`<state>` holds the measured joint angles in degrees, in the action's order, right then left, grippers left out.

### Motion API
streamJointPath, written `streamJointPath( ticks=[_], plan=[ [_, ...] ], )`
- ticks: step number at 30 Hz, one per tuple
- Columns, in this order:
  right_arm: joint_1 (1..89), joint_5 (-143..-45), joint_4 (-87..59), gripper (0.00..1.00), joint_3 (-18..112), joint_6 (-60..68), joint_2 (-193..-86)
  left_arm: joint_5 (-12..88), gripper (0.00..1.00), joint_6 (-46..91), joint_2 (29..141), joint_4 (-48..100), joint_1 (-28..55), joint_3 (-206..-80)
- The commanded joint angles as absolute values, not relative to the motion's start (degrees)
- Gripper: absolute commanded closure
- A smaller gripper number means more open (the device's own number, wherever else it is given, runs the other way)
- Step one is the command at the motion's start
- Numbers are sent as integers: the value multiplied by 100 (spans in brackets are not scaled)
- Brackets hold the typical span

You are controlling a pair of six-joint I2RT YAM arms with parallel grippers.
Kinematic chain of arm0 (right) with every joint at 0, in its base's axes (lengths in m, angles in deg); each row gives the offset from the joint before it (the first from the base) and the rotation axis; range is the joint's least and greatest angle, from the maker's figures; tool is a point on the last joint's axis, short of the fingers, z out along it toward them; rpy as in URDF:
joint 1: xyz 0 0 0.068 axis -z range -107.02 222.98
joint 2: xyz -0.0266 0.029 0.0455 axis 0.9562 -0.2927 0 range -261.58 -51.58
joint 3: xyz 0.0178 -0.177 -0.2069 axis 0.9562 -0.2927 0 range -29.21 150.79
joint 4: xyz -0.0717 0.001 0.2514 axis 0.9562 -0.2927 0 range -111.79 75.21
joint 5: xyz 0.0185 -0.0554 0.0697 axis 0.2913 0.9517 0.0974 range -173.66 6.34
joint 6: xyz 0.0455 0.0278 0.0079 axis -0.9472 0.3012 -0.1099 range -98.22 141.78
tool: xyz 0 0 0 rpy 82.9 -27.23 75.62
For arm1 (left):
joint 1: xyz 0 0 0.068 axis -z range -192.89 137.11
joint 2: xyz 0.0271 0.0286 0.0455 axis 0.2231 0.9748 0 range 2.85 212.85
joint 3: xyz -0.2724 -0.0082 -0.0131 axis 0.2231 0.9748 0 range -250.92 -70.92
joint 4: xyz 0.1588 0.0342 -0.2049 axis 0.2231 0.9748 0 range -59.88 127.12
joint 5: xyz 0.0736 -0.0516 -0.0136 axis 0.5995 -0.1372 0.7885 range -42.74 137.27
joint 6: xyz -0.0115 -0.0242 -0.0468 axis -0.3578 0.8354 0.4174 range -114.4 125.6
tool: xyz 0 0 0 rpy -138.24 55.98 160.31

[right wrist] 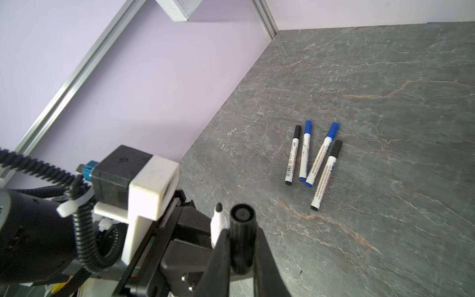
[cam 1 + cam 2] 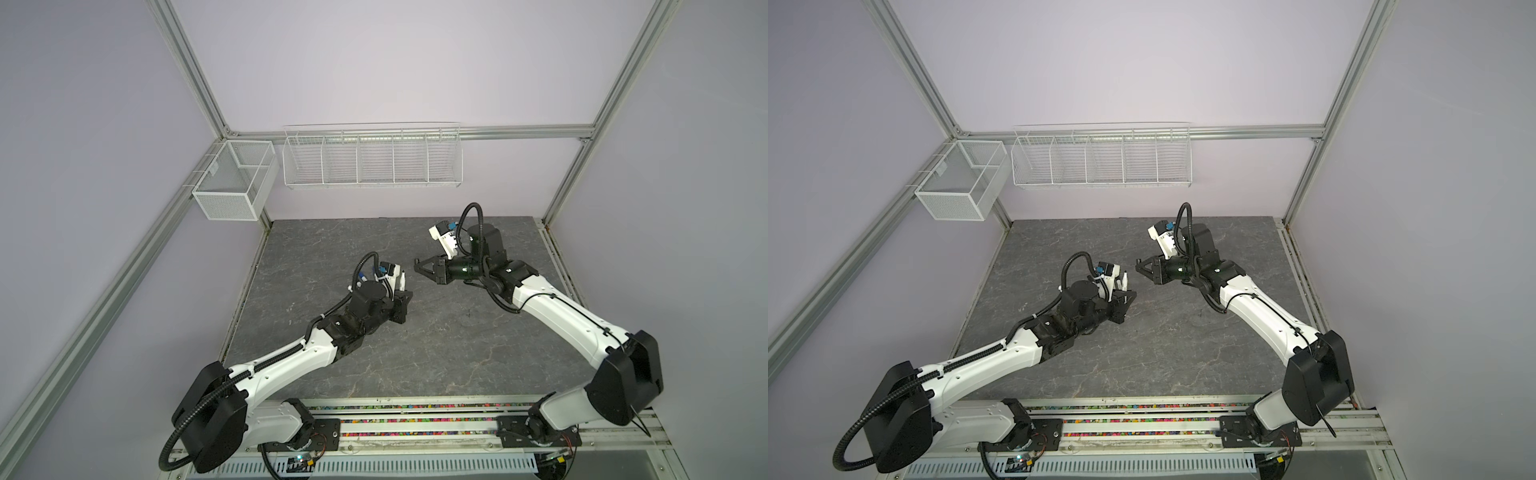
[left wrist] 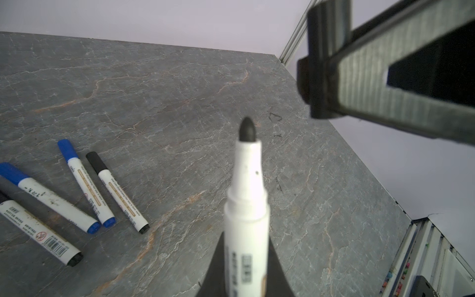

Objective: Insert the pens into the pen caps
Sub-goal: 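Lower the black cap with the right gripper onto the held marker tip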

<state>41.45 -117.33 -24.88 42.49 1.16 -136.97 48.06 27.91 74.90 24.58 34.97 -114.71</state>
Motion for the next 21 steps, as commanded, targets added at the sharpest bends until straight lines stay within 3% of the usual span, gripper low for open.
streamJointPath(
  ticks=[1, 21],
  plan=[
    [4071, -11934, -2181, 87, 4196, 49, -13637, 4770, 100, 2657, 7522, 2322, 3584, -11695],
    [4017, -11996, -1950, 87, 4417, 8, -14062, 4680, 100, 2598, 7580, 2320, 3650, -11742]
  ],
)
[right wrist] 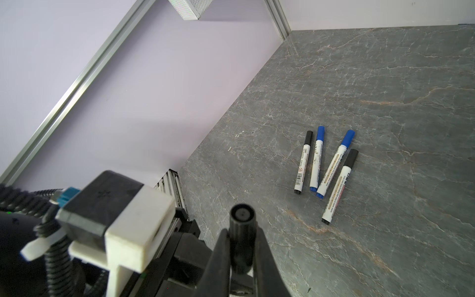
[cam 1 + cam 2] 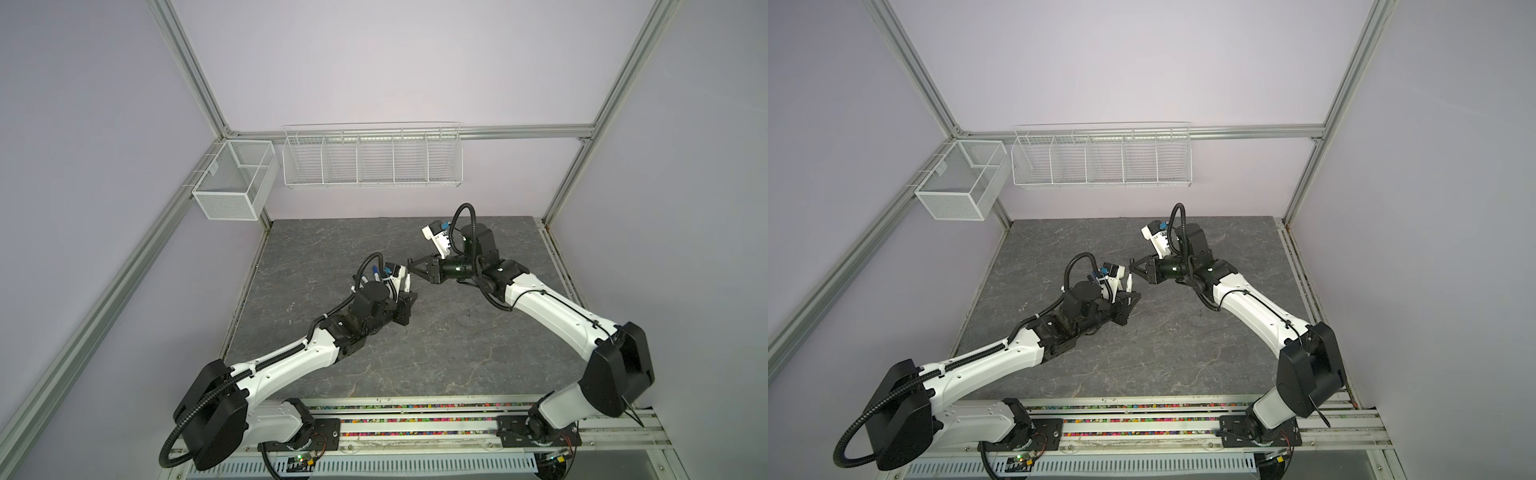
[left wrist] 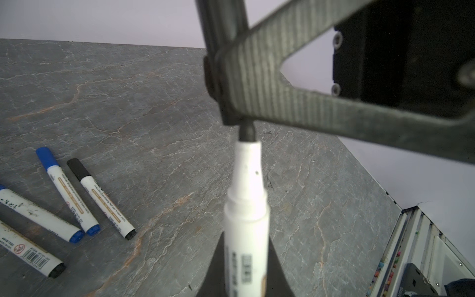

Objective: Insert the pens into the pen caps
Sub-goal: 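Lower the black cap with the right gripper onto the held marker tip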

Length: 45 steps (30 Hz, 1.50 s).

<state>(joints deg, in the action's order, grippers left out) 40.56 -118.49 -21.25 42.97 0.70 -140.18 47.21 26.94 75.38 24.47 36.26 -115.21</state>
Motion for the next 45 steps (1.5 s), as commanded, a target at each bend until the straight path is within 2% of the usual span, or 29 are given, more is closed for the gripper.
streamJointPath(
  ticks=[1, 45],
  plan=[
    [4012, -12002, -1945, 87, 4426, -2, -14069, 4674, 100, 2599, 7569, 2321, 3652, -11743],
    [3999, -12427, -1979, 88, 3912, -2, -13562, 4817, 100, 2595, 7547, 2316, 3658, -11728]
  ],
)
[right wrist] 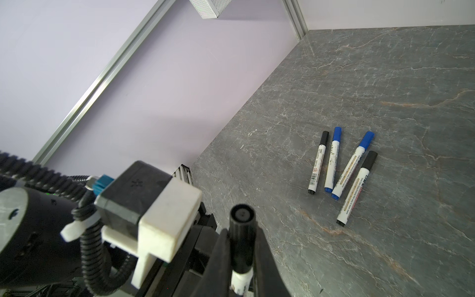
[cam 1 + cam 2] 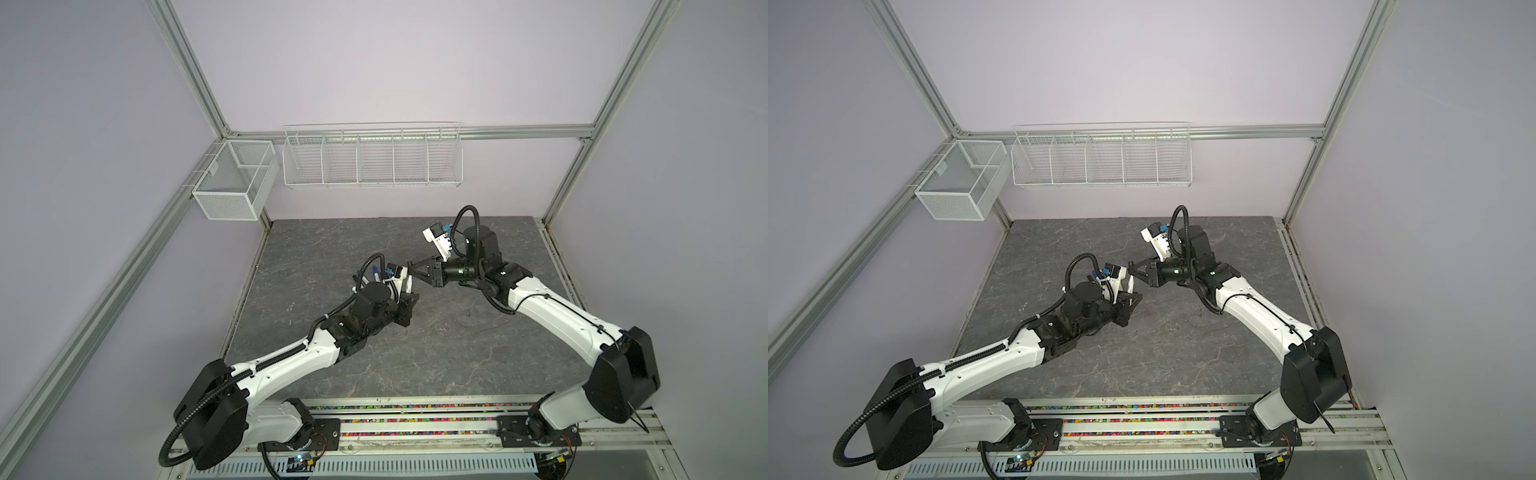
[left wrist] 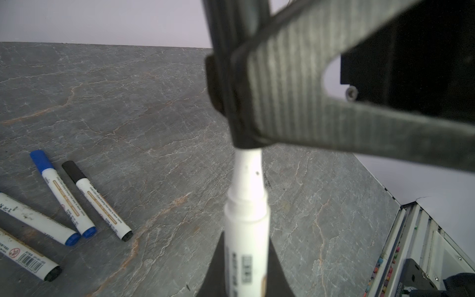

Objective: Insert the pens into the pen caps
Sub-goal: 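Lower the black cap with the right gripper onto the held marker tip, then press the black cap down onto the marker with the right gripper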

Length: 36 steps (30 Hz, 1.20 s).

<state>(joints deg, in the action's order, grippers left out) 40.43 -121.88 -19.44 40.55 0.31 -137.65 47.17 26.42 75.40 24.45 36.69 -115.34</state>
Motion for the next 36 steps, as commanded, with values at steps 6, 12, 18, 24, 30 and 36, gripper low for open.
streamJointPath(
  ticks=[6, 12, 18, 24, 30, 36],
  plan=[
    [3996, -12365, -1981, 88, 3838, -2, -13620, 4787, 100, 2601, 7471, 2053, 3649, -11669],
    [3996, -12322, -2092, 88, 3863, 79, -13603, 4713, 100, 2631, 7264, 762, 3649, -11395],
    [4002, -12411, -2213, 88, 3882, 225, -13437, 4865, 100, 2458, 7304, 663, 3633, -11664],
    [3999, -13023, -2101, 87, 3816, 363, -13216, 4968, 100, 2292, 7511, 697, 3624, -11895],
    [3945, -13199, -2402, 87, 3841, 658, -13043, 5564, 100, 2181, 7724, 911, 3624, -12087],
    [3846, -12866, -3054, 85, 3975, 1086, -13031, 5465, 100, 2013, 7764, 565, 3623, -11990]
  ],
)
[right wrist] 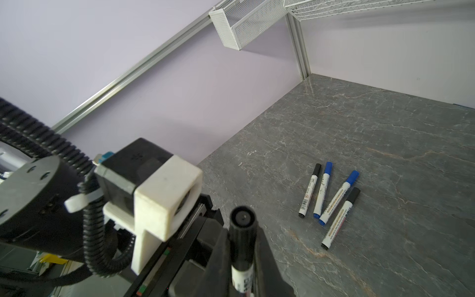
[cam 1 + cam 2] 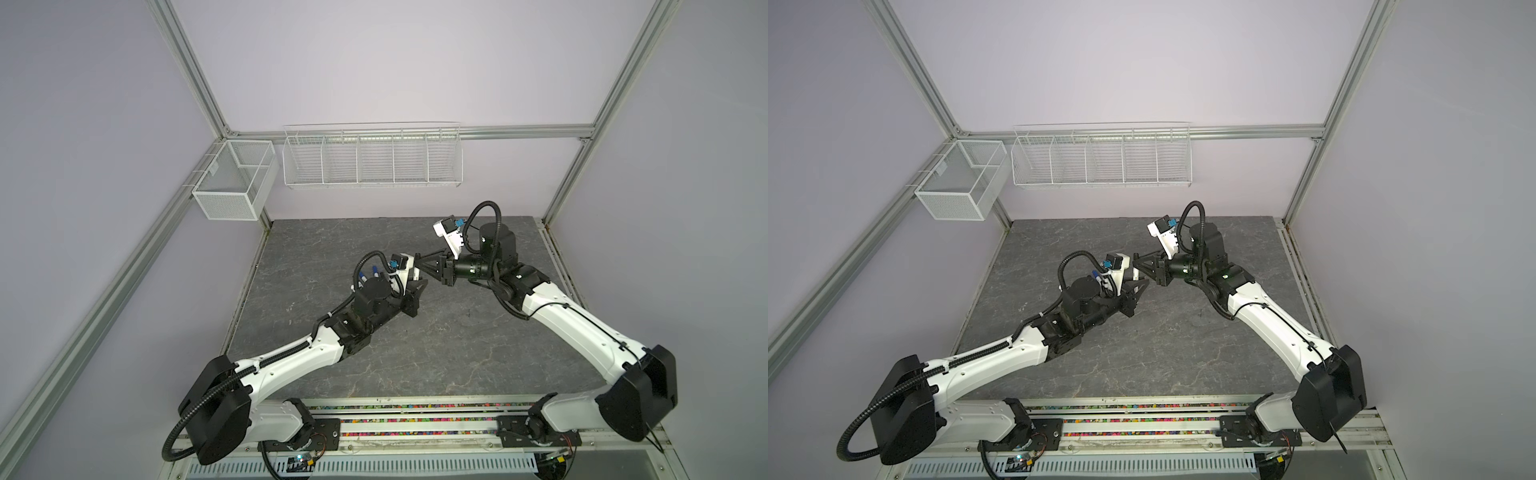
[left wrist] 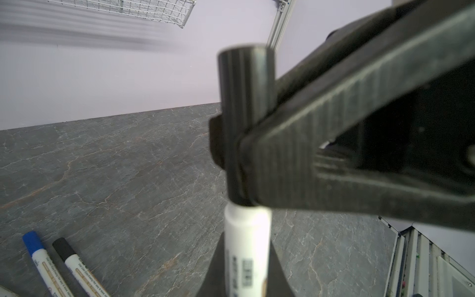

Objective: Insert the pens into the pen caps
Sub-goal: 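Press the black cap down onto the marker with the right gripper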

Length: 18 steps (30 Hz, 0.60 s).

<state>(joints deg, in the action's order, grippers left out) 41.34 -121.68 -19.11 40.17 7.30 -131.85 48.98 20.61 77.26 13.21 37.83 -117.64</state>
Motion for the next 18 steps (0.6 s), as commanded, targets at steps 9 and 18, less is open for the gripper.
streamJointPath(
  ticks=[9, 18],
  plan=[
    [4101, -12605, -2523, 84, 3837, 644, -12753, 5120, 100, 1891, 7768, 161, 3675, -11710],
    [4103, -12978, -2218, 76, 3895, 364, -12703, 5008, 100, 1649, 7763, -220, 3819, -11455]
  ],
)
